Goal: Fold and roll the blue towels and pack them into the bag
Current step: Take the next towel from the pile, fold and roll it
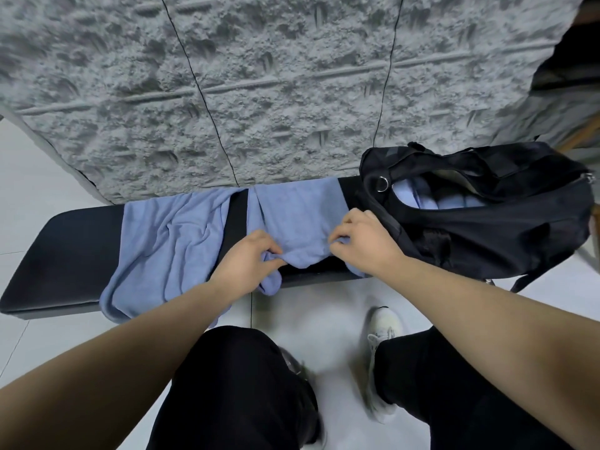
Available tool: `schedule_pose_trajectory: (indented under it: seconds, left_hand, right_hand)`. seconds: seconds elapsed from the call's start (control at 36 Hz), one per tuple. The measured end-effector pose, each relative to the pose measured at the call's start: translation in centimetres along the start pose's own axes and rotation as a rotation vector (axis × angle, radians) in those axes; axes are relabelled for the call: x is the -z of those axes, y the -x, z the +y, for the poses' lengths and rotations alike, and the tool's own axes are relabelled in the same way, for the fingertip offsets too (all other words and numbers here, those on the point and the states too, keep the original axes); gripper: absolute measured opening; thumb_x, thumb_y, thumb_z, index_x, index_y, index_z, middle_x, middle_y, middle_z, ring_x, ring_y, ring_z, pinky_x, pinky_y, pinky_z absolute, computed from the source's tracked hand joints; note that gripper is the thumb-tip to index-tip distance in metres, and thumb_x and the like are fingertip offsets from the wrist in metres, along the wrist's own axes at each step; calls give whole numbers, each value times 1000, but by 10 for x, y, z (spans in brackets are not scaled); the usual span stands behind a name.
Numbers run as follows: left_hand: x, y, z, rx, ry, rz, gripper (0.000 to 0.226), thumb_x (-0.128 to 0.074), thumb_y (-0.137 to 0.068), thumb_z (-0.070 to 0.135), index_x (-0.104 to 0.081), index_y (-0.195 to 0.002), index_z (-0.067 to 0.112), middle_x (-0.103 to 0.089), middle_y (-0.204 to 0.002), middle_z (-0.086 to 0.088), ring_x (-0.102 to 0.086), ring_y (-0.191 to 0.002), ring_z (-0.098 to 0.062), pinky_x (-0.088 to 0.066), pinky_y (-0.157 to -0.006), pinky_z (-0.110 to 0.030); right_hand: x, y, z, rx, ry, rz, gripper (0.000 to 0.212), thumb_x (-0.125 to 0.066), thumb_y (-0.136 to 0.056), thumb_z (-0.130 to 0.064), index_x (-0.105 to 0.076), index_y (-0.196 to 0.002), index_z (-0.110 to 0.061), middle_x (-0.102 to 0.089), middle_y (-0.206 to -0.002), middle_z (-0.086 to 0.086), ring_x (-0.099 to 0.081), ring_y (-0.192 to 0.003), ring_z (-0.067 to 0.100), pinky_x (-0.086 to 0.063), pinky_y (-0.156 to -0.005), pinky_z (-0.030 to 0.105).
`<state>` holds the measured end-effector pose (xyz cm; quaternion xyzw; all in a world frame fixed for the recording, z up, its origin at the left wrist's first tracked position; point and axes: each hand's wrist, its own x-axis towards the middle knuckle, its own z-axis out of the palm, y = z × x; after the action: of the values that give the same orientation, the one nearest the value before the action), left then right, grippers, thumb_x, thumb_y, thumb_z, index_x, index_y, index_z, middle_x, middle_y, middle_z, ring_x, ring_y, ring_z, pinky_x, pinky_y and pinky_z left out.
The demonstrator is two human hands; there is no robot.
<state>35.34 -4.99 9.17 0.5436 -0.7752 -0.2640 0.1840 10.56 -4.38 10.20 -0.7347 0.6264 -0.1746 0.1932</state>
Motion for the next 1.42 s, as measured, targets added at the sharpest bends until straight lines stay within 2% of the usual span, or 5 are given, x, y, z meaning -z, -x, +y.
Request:
schedule_pose_trajectory:
  seconds: [0.33,0.69,0.83,1.06,1.42]
  left_hand:
    - [1,6,8,302,653,73,50,-27,-93,-12,-54,-74,25,-50,-70,-5,-40,-53,-21,-35,-52,-25]
    - [8,20,31,51,-328,123,51,-73,-70,61,-47,-95,26,-43,-106,11,-49,-87,-12,-39,-64,-29]
    - [4,16,19,-104,-608,126,47,-69,-61,6,-47,-101,15,-47,-105,-7,-53,-79,-31,-31,-53,-32]
    - [3,20,16,-50,-288,160,14,-53,-81,6,-54,-90,16,-49,-100,3,-50,-78,-24,-38,-59,-32]
    - [10,34,27,119,155,14,25,-46,-94,2,-66,-103,14,-53,-103,9,-58,-96,-7,-49,-85,-20]
  right_hand:
    - [11,-3,-6,-78,-308,28,25,-54,-92,-14,-79,-97,-13,-62,-117,-1,-54,-115,16,-38,-98,20]
    - [31,12,-30,-139,-617,-11,21,-35,-97,-5,-54,-92,-13,-58,-55,6,-50,-47,1,-41,-53,13]
    - [29,10,-26,-258,-691,-55,16,-32,-97,-16,-48,-92,-16,-52,-53,1,-48,-46,7,-44,-56,21]
    - [30,20,-17,114,-15,-271,80,-82,-68,-47,-29,-127,-38,-39,-120,-3,-57,-92,22,-46,-81,33]
    - [31,20,7,216,-91,-251,10,-64,-90,-30,-69,-98,-32,-58,-97,-10,-59,-90,9,-48,-90,34]
